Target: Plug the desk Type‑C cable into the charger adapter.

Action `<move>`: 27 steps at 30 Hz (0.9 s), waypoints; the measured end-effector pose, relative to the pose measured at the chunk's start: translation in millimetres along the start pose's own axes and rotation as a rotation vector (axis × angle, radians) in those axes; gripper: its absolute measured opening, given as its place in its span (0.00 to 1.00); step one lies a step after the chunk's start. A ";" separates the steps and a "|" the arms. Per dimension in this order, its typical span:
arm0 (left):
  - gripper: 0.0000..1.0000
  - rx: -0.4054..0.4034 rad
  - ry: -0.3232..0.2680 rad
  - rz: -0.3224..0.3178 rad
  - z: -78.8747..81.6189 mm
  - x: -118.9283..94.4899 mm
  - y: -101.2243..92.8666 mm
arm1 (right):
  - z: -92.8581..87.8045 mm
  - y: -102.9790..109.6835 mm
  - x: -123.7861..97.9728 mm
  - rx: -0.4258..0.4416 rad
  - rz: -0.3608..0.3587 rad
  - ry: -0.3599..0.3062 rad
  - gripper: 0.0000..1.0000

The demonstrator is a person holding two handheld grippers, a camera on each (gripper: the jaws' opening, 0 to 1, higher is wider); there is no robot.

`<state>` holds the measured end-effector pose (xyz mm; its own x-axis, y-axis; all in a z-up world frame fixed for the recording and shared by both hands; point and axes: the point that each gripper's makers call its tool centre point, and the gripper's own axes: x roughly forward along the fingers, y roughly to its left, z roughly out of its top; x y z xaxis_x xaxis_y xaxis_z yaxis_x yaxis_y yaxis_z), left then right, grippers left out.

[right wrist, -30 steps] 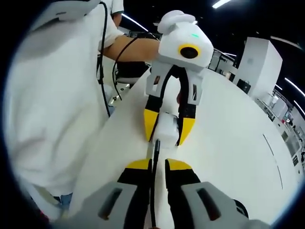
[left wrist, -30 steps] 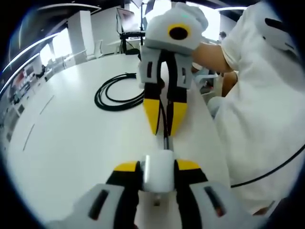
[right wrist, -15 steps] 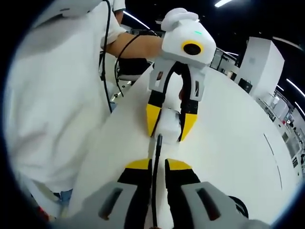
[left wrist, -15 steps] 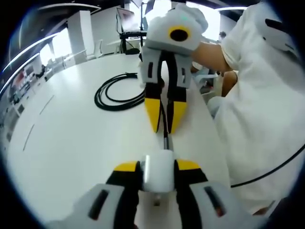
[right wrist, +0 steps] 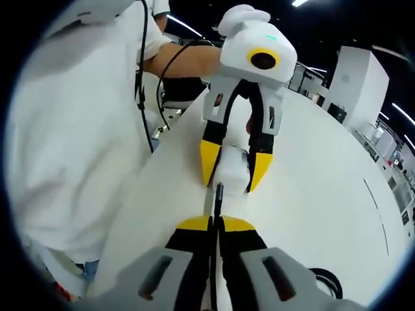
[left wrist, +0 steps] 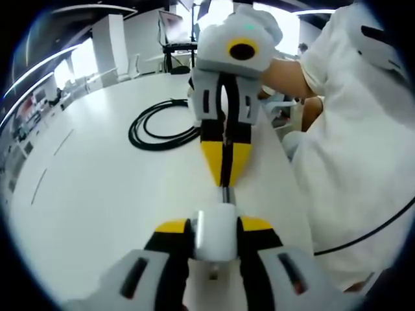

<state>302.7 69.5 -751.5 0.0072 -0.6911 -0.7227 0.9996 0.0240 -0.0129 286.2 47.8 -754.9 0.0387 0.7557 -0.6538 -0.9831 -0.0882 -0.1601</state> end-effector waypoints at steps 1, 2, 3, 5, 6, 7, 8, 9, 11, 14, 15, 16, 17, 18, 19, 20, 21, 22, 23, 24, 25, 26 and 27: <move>0.27 0.001 0.000 -0.001 0.0 0.2 -0.4 | -2.2 -2.2 0.0 -0.001 0.000 0.002 0.02; 0.27 0.000 0.000 -0.001 -0.1 0.1 -0.3 | -3.1 -3.3 -0.1 -0.005 -0.001 0.002 0.02; 0.27 0.000 -0.001 -0.001 -0.2 0.0 -0.2 | -3.4 -3.5 -0.2 -0.001 0.000 0.002 0.02; 0.27 -0.001 -0.003 -0.001 -0.4 -0.3 0.1 | -3.8 -4.0 -0.3 0.002 0.000 0.001 0.02; 0.27 -0.001 -0.004 -0.001 -0.5 -0.4 0.2 | -3.9 -4.1 -0.4 0.003 0.000 0.002 0.02; 0.27 -0.001 -0.004 0.000 -0.7 -0.4 0.4 | -4.4 -4.9 -0.4 0.004 -0.002 0.005 0.01; 0.27 -0.001 -0.004 0.001 -0.2 0.1 -0.4 | -4.6 -5.0 -0.5 0.005 -0.001 0.006 0.01; 0.27 -0.001 -0.006 0.001 0.2 0.5 -0.9 | -5.3 -5.7 -0.4 0.006 -0.002 0.007 0.01; 0.27 -0.002 -0.007 0.001 0.2 0.5 -1.0 | -6.0 -6.2 -0.4 0.002 -0.003 0.009 0.01; 0.26 0.000 -0.007 0.001 0.2 0.5 -0.9 | -6.4 -6.4 -0.2 0.004 -0.003 0.009 0.01; 0.26 0.000 -0.008 0.001 0.1 0.4 -0.7 | -6.6 -6.4 -0.1 0.002 -0.003 0.009 0.01; 0.26 0.000 -0.009 0.002 0.1 0.3 -0.6 | -6.7 -6.4 0.0 0.001 -0.003 0.010 0.01; 0.26 0.000 -0.010 0.002 0.1 0.3 -0.5 | -6.4 -6.3 -0.1 -0.001 -0.004 0.010 0.01; 0.26 -0.001 -0.011 0.002 0.1 0.1 -0.4 | -6.0 -5.8 -0.1 0.000 -0.005 0.012 0.01; 0.26 -0.001 -0.012 0.002 0.0 0.1 -0.2 | -5.5 -5.1 0.1 0.000 -0.005 0.013 0.01; 0.26 -0.001 -0.011 0.002 -0.1 -0.1 -0.1 | -4.8 -5.0 -0.2 -0.002 -0.008 0.014 0.00; 0.26 -0.001 -0.010 0.002 -0.2 -0.1 0.0 | -3.9 -4.6 -0.7 0.000 -0.008 0.014 0.00; 0.26 -0.001 -0.009 0.002 -0.3 -0.2 0.2 | -3.3 -4.8 -1.1 0.001 -0.009 0.013 0.00; 0.26 -0.002 -0.009 0.001 -0.3 -0.2 0.3 | -2.8 -4.4 -1.1 0.004 -0.008 0.010 0.00; 0.26 -0.002 -0.009 0.002 -0.4 -0.4 0.4 | -3.2 -4.4 -0.8 0.007 -0.007 0.008 0.00; 0.26 -0.002 -0.009 0.002 -0.4 -0.5 0.6 | -3.8 -4.8 -0.4 0.007 -0.007 0.007 0.00; 0.26 -0.002 -0.010 0.003 -0.5 -0.5 0.5 | -3.6 -4.6 -0.4 0.010 -0.006 0.007 0.00; 0.26 -0.003 -0.010 0.003 -0.5 -0.5 0.6 | -3.7 -4.8 -0.2 0.010 -0.007 0.012 0.00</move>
<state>303.3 70.2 -751.4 0.0107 -0.6983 -0.7157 0.9995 0.0281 -0.0126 291.6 45.6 -756.7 0.0477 0.7483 -0.6616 -0.9845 -0.0766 -0.1576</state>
